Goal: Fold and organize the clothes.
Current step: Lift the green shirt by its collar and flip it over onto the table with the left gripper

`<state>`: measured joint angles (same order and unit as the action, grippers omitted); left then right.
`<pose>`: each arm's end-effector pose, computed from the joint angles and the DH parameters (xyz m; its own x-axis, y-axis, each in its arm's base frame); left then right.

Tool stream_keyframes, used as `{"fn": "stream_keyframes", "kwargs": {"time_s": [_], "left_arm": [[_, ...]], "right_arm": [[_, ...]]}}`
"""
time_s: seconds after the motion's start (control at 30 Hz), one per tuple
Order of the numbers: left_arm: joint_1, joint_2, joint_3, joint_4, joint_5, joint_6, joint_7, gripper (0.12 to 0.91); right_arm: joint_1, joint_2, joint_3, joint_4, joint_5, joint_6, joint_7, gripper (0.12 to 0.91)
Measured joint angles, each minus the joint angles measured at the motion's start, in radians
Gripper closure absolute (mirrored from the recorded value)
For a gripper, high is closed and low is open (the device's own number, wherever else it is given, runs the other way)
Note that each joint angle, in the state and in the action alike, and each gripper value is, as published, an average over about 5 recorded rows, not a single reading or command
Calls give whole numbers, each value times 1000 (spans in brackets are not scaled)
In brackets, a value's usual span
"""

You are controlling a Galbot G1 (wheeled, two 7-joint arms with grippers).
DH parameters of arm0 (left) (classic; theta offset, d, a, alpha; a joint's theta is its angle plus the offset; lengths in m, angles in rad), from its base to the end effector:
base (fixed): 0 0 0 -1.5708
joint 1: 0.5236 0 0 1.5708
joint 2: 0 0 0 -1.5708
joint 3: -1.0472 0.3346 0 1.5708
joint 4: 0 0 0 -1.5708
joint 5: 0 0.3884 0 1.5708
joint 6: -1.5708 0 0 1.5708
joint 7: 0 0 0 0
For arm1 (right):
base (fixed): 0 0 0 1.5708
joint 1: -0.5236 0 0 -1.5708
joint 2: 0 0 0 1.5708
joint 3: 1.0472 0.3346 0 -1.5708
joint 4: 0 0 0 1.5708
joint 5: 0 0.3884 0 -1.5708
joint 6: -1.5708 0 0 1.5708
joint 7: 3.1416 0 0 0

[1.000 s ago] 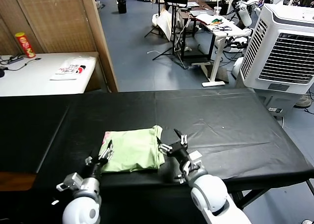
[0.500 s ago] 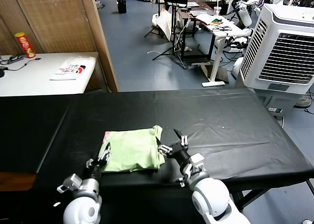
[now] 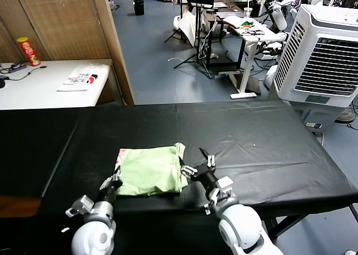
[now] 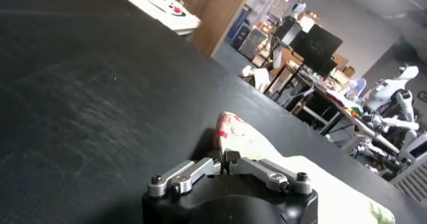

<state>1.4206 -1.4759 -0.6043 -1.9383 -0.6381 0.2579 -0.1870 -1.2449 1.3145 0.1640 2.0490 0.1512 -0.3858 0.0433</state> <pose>0.2666 0.0476 -0.3100 -0.9479 -0.0754 0.3096 -0.2152 0.8680 -0.4476 0.2808 0.0779 -0.2414 -0.9082 -0.3744 0.1869 -0.3852 0.9225 -0.0241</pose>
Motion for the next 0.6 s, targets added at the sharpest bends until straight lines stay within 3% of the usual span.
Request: {"fn": "stream_keyframes", "kwargs": {"time_s": [0.13, 0.27, 0.6], "left_arm": [[-15, 43, -18, -4, 109, 35, 11, 884], [-18, 131, -48, 1, 202, 37, 25, 884], [41, 405, -171, 5, 264, 6, 41, 884]], "right_arm": [[-20, 2, 19, 4, -31, -6, 7, 227], [-47, 2, 48, 18, -39, -9, 10, 227], [-94, -7, 100, 34, -37, -9, 10, 227]]}}
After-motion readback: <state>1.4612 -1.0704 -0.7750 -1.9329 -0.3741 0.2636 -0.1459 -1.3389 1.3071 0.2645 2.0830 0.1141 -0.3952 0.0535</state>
